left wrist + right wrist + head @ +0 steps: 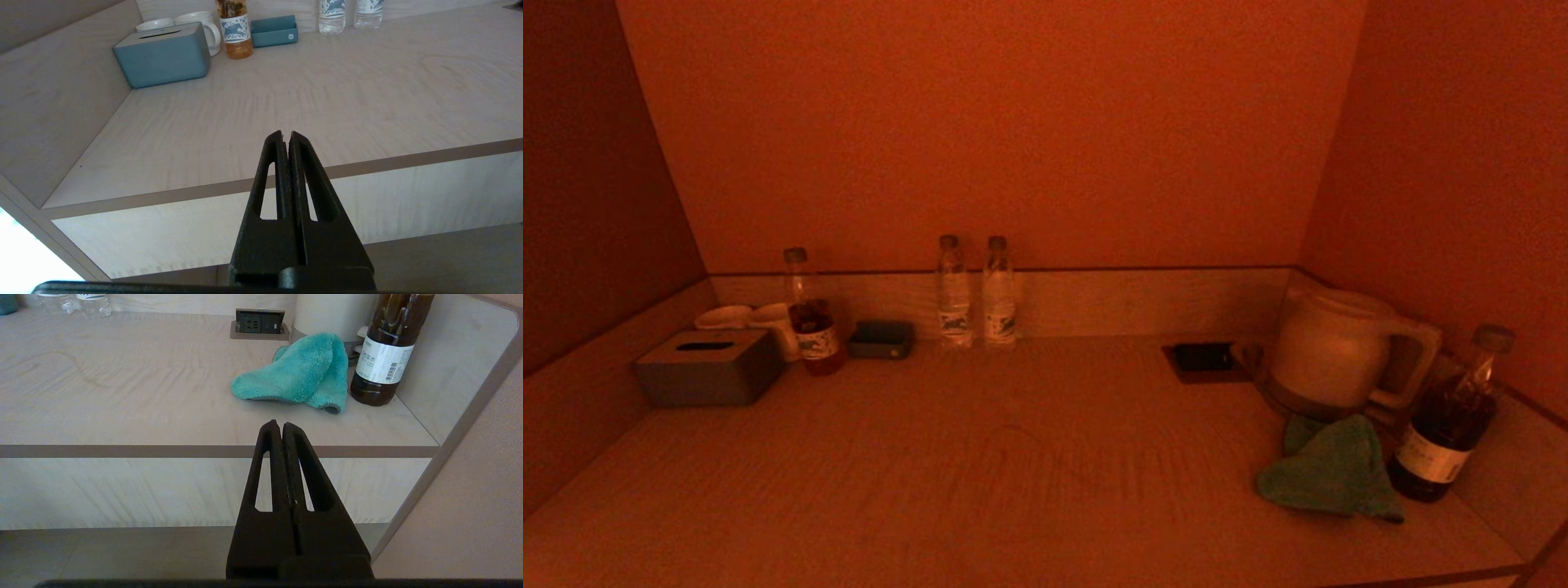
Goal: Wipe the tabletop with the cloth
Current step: Pick up the tablecloth
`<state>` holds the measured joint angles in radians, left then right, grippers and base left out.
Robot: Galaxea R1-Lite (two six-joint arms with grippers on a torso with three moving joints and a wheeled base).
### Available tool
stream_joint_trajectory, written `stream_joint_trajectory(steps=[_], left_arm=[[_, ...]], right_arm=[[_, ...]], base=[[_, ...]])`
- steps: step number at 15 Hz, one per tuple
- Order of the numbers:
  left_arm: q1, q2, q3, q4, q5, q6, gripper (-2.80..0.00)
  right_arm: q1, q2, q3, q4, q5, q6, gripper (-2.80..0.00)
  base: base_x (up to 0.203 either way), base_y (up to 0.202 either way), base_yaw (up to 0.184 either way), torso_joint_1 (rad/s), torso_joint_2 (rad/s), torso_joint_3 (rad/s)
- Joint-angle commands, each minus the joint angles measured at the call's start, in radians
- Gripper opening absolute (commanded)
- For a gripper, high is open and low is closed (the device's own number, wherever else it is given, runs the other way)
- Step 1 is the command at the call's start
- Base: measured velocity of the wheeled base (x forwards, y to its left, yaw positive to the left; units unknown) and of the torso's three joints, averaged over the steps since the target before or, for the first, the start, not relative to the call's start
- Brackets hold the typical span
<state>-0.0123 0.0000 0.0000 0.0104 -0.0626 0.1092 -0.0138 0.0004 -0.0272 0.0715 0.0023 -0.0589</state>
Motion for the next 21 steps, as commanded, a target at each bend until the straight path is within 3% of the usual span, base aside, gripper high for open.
stream_joint_trajectory(steps=[1, 21], left_arm=[[0.000, 0.000, 0.000, 0.000, 0.000, 0.001, -2.80], [0.000, 0.000, 0.000, -0.001, 0.000, -0.011, -2.80]], right_arm=[[0.000, 0.001, 0.000, -0.001, 0.001, -0.001, -2.80], [0.000, 0.001, 0.001, -0.001, 0.004, -0.008, -2.80]], base=[[0.000, 0.000, 0.000, 0.000, 0.00, 0.000], [0.000, 0.000, 0.000, 0.000, 0.00, 0.000]])
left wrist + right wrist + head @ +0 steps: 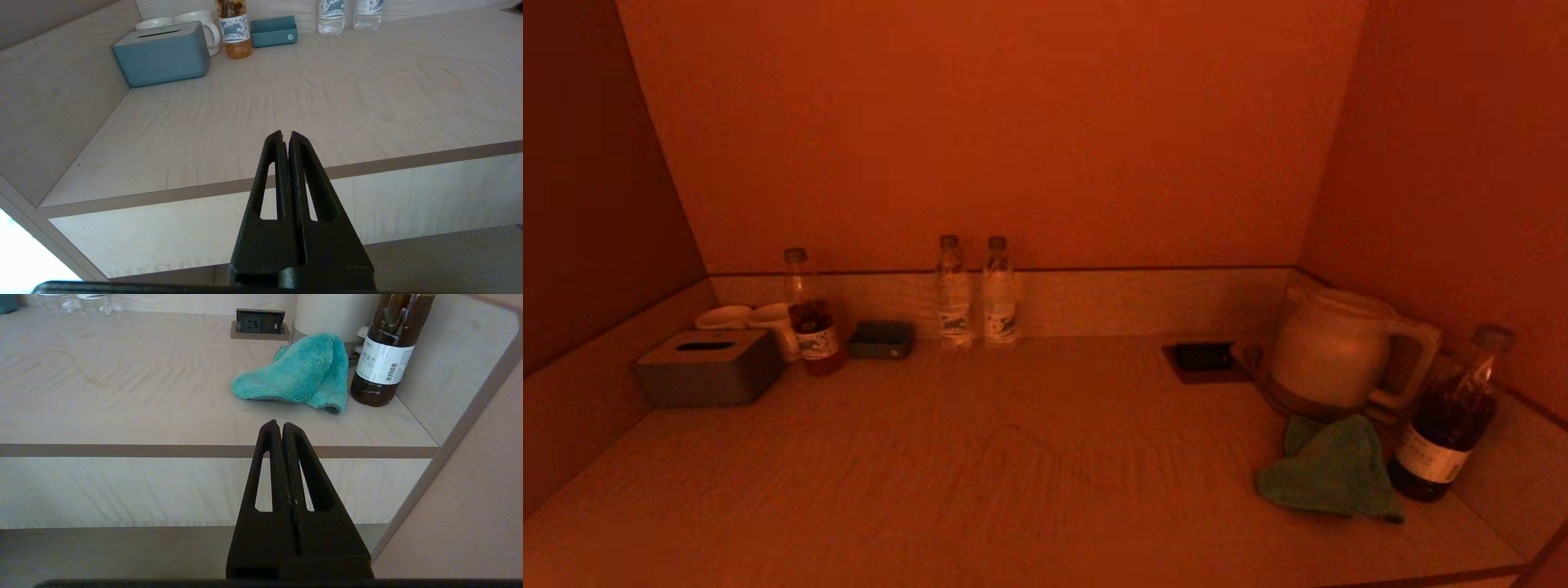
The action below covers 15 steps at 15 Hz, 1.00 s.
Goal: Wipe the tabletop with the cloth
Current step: Pick up the tablecloth
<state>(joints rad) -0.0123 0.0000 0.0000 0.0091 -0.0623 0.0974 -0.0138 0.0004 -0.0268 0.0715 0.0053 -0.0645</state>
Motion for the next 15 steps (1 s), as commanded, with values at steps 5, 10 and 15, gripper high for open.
stream_joint_trajectory(steps=[5, 10, 15], left_arm=[[0.000, 0.000, 0.000, 0.000, -0.001, 0.001, -2.80], [0.000, 0.000, 0.000, 0.000, -0.001, 0.001, -2.80], [-0.001, 0.000, 0.000, 0.000, -0.001, 0.001, -2.80]], right_arm=[[0.000, 0.001, -0.002, -0.001, 0.001, -0.007, -2.80], [0.000, 0.002, -0.130, 0.028, -0.008, -0.009, -2.80], [0.000, 0.109, -0.346, 0.137, 0.000, -0.011, -2.80]], base=[[0.000, 0.000, 0.000, 0.000, 0.00, 0.000], [0.000, 0.000, 0.000, 0.000, 0.00, 0.000], [0.000, 0.000, 0.000, 0.000, 0.00, 0.000]])
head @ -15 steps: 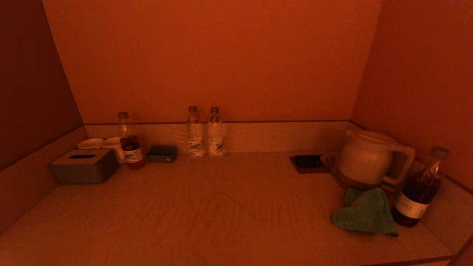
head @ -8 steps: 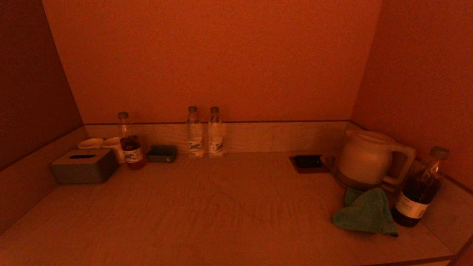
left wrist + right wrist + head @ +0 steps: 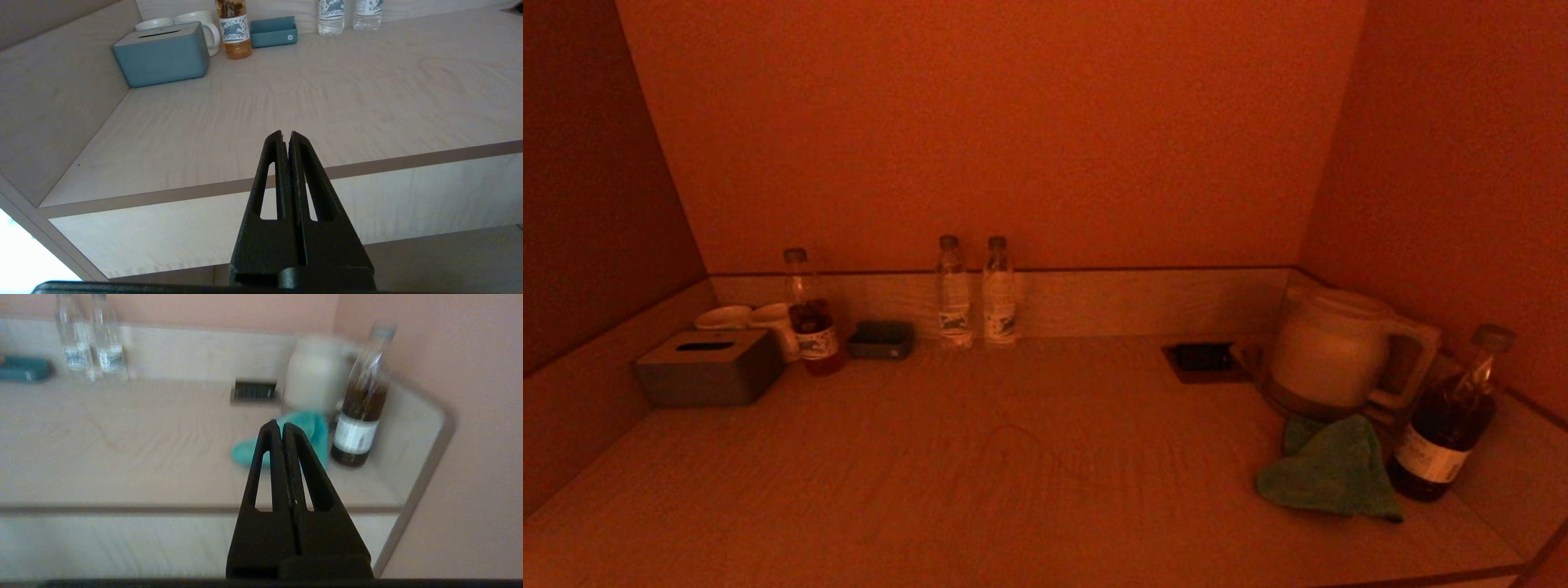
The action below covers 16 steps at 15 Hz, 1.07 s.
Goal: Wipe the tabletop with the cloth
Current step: Pick up the tablecloth
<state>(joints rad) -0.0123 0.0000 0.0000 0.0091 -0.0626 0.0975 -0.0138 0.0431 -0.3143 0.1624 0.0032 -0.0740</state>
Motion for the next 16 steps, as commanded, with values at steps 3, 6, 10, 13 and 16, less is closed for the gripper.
stream_joint_trajectory(steps=[3, 6, 10, 13, 16], left_arm=[[-0.001, 0.000, 0.000, 0.000, 0.000, 0.001, -2.80], [0.000, 0.000, 0.000, 0.000, 0.000, 0.001, -2.80], [0.000, 0.000, 0.000, 0.000, 0.000, 0.001, -2.80], [-0.001, 0.000, 0.000, 0.000, 0.000, 0.001, -2.80], [-0.001, 0.000, 0.000, 0.000, 0.000, 0.001, -2.80]], right_arm=[[0.000, 0.258, -0.170, 0.046, 0.004, -0.001, -2.80], [0.000, 0.482, -0.300, 0.023, 0.004, -0.003, -2.80], [-0.002, 0.781, -0.435, -0.017, -0.024, -0.060, -2.80], [-0.003, 1.009, -0.507, -0.043, -0.059, -0.101, -2.80], [-0.002, 1.137, -0.534, -0.091, -0.106, -0.115, -2.80]], base=[[0.000, 0.000, 0.000, 0.000, 0.00, 0.000], [0.000, 0.000, 0.000, 0.000, 0.00, 0.000], [0.000, 0.000, 0.000, 0.000, 0.00, 0.000], [0.000, 0.000, 0.000, 0.000, 0.00, 0.000], [0.000, 0.000, 0.000, 0.000, 0.00, 0.000]])
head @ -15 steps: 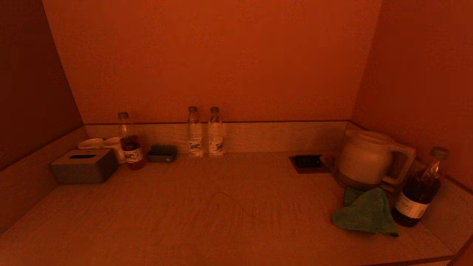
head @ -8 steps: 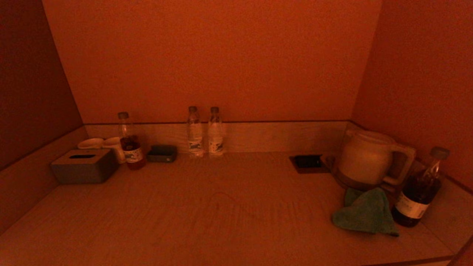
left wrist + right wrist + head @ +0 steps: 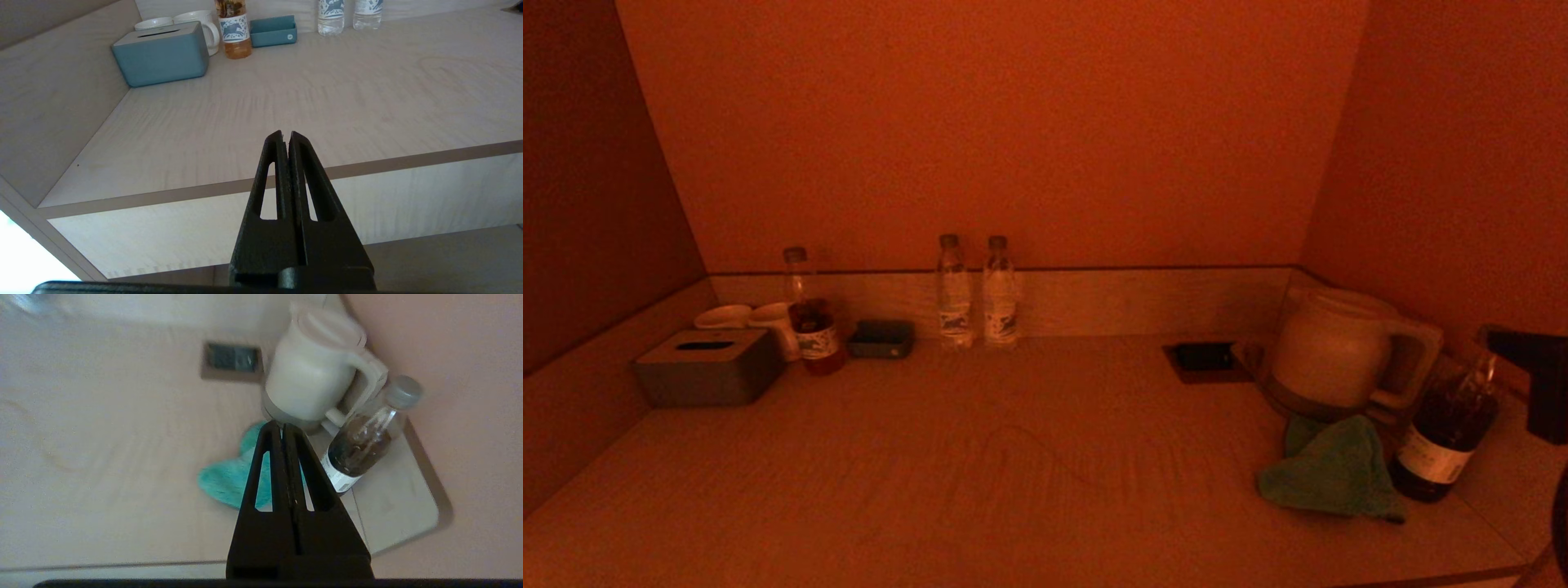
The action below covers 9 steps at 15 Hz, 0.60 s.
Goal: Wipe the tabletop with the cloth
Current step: Pick up the tablecloth
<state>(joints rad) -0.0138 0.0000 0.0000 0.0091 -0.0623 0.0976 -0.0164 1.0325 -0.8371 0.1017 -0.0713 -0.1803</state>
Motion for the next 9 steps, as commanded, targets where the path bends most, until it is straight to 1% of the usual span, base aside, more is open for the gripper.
stream_joint_trajectory(steps=[1, 3, 6, 8, 9], left_arm=[[0.002, 0.000, 0.000, 0.000, -0.001, 0.001, -2.80], [0.002, 0.000, 0.000, 0.000, -0.001, 0.001, -2.80], [0.002, 0.000, 0.000, 0.000, -0.001, 0.001, -2.80], [0.000, 0.000, 0.000, 0.000, -0.001, 0.001, -2.80], [0.001, 0.000, 0.000, 0.000, -0.001, 0.001, -2.80]], right_arm=[[0.001, 0.220, -0.012, -0.054, -0.048, -0.010, -2.80], [0.002, 0.386, -0.020, -0.102, -0.083, -0.011, -2.80], [0.008, 0.580, -0.034, -0.130, -0.187, -0.007, -2.80], [0.011, 0.651, -0.039, -0.139, -0.224, -0.002, -2.80], [0.012, 0.654, -0.042, -0.140, -0.228, 0.002, -2.80]], base=[[0.000, 0.000, 0.000, 0.000, 0.00, 0.000], [0.000, 0.000, 0.000, 0.000, 0.00, 0.000], [0.000, 0.000, 0.000, 0.000, 0.00, 0.000], [0.000, 0.000, 0.000, 0.000, 0.00, 0.000], [0.000, 0.000, 0.000, 0.000, 0.00, 0.000]])
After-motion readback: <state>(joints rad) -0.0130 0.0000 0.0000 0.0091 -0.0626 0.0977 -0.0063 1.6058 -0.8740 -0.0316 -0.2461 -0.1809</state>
